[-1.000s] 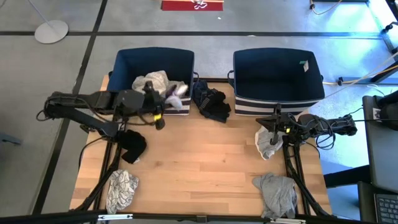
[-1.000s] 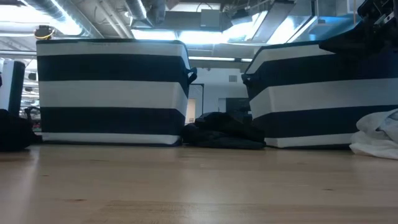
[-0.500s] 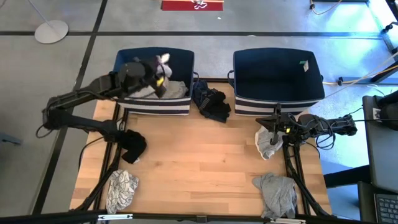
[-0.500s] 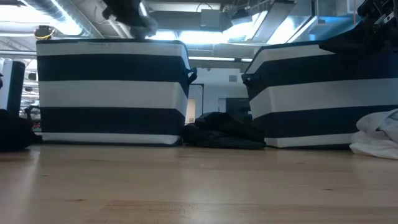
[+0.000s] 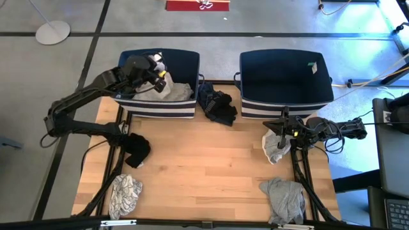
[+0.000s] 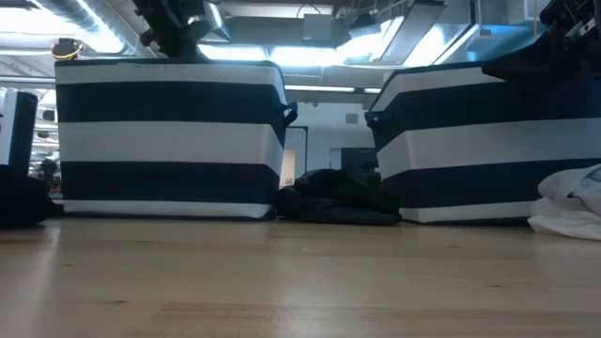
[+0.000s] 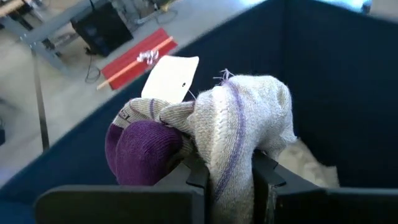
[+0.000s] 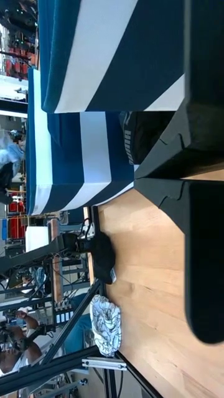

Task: Sort clothes
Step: Put the gray socks into the left blue bin, then put the white shirt into the left blue bin

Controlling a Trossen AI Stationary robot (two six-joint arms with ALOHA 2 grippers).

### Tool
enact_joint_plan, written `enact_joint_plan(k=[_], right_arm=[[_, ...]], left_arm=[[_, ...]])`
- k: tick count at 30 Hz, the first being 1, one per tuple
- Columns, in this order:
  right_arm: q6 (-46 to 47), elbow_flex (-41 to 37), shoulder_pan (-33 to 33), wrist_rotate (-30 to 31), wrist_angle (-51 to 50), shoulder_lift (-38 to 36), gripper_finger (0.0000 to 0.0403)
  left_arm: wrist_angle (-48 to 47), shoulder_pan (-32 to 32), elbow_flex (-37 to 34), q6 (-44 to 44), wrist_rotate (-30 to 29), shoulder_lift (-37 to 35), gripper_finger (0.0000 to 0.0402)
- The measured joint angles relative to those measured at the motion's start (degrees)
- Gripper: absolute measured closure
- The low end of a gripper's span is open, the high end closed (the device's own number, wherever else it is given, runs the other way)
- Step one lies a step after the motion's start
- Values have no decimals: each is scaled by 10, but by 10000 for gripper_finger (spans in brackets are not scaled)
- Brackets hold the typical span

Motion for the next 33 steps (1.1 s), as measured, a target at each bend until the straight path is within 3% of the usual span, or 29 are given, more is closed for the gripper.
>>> enact_joint_plan(k=[7,21,33], right_arm=[[-1,0,0,0,0,0,395],[-1,0,0,0,-1,0,395],[-1,0,0,0,-1,0,395]], left_arm=[[-40,18,0,-5,10,25,341],[-111,18,0,-18,20,67,193],[-116,-4,28,-5,35,10,175]])
